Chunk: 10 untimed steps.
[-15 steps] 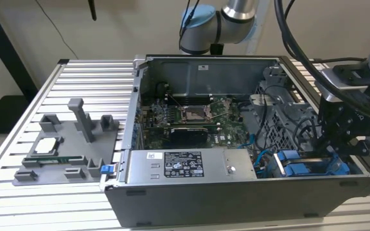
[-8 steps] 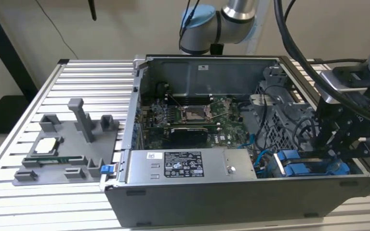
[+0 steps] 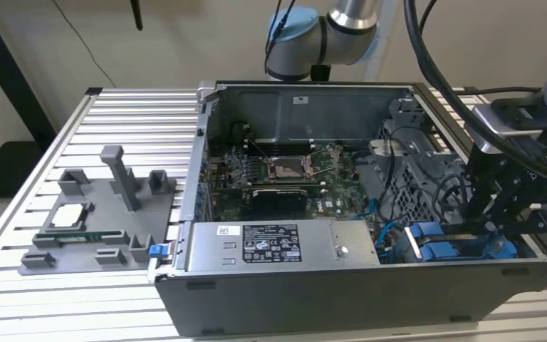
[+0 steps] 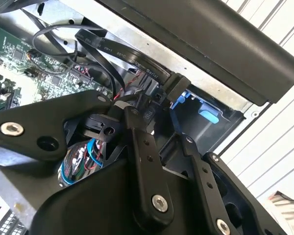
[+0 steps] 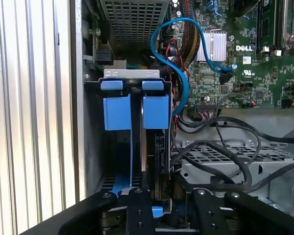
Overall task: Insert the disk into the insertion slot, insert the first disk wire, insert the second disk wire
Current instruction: 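Insert the second disk wire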
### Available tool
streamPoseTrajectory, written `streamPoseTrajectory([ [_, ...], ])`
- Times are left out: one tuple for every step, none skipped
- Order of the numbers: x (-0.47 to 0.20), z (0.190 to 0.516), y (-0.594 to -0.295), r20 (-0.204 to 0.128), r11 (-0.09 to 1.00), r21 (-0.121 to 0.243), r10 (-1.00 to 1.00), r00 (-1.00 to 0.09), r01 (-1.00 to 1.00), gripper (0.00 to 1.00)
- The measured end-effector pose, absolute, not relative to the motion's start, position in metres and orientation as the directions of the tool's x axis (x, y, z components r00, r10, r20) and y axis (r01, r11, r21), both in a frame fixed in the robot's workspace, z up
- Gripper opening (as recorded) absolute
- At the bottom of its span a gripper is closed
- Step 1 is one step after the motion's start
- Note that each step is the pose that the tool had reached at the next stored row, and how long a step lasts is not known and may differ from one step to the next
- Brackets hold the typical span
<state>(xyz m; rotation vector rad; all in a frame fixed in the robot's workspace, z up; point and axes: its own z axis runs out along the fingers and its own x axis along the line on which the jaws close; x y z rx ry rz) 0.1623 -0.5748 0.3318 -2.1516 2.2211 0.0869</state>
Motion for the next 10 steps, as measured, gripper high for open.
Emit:
streamPoseTrajectory([
  [0.1623,0.3318,-0.5748,-0.074,0.032,0.007,-0.997,-0.032,-0.999,0.0],
  [0.1623,0.3318,-0.5748,-0.074,0.031,0.007,-0.997,-0.032,-0.999,0.0],
  [0.1624,0.3318,-0.5748,-0.074,0.031,0.007,-0.997,-0.032,-0.999,0.0],
  [0.1623,0.3318,-0.5748,-0.074,0.031,0.007,-0.997,-0.032,-0.999,0.0],
  [0.1623,0.3318,-0.5748,-0.074,0.032,0.007,-0.997,-0.032,-0.999,0.0],
  [0.1623,0.3318,-0.5748,-0.074,0.032,0.007,-0.997,-0.032,-0.999,0.0],
  [0.1623,0.3318,-0.5748,-0.074,0.032,0.006,-0.997,-0.032,-0.999,0.0],
  [0.1623,0.3318,-0.5748,-0.074,0.031,0.006,-0.997,-0.032,-0.999,0.0],
  [0.1623,0.3318,-0.5748,-0.074,0.032,0.006,-0.997,-0.032,-0.999,0.0],
  [0.1623,0.3318,-0.5748,-0.074,0.031,0.006,-0.997,-0.032,-0.999,0.0],
])
